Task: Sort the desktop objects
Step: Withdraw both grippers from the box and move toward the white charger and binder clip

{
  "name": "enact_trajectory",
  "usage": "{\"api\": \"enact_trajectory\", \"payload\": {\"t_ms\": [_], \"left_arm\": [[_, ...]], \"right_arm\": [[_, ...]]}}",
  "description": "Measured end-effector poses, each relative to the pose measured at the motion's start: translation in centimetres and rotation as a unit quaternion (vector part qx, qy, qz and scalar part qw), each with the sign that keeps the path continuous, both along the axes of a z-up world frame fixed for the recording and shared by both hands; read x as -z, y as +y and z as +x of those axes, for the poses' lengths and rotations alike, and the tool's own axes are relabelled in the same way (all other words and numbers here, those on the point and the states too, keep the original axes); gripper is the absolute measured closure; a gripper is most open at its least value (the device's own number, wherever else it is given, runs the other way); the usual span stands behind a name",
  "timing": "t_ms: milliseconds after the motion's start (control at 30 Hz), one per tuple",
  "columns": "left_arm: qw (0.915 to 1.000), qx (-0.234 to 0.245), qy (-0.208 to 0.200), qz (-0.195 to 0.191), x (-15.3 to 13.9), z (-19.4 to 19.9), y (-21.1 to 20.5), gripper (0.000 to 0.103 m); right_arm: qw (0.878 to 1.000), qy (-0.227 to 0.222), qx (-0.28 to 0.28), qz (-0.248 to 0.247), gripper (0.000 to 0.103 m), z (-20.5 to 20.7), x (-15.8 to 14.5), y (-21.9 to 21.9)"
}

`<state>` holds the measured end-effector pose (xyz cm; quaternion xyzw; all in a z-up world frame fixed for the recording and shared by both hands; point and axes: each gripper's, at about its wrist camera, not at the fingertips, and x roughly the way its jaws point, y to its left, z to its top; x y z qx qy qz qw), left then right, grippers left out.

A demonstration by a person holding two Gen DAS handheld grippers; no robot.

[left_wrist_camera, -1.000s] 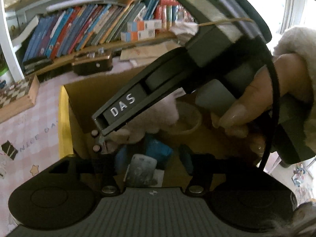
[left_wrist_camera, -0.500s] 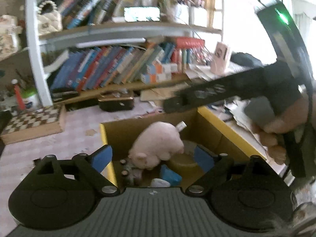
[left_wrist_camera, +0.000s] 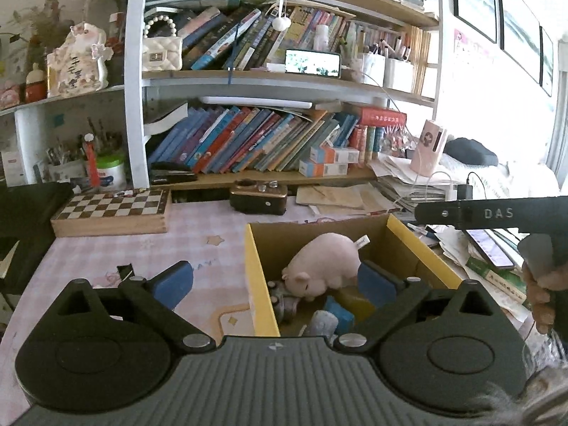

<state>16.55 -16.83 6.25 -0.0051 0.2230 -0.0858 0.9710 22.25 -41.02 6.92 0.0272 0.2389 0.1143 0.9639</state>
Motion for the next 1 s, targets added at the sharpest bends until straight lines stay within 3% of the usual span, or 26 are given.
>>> {"api": "enact_trajectory", "payload": {"t_ms": [133, 567, 867, 1000], "left_arm": [[1.0, -0.002, -0.002, -0.008, 0.4, -1.4, 1.0, 0.002], [0.9999, 0.008, 0.012, -0.002, 2.6, -5.2, 4.4, 0.0], [0.998, -0.005, 0.062, -0.001, 5.6, -8.0, 7.1, 0.0], [0.9964, 0.015, 0.083, -0.003, 6.4, -8.8, 7.8, 0.0]], "right_arm": [[1.0, -0.007, 0.017, -0.01, 0.002, -2.4, 0.5, 0.6], [0.996, 0.038, 0.08, -0.009, 0.002, -8.7, 3.6, 4.2], [0.991, 0.072, 0.11, -0.013, 0.002, -12.9, 5.5, 7.3], [0.989, 0.093, 0.11, -0.018, 0.002, -14.3, 6.2, 9.0]]}}
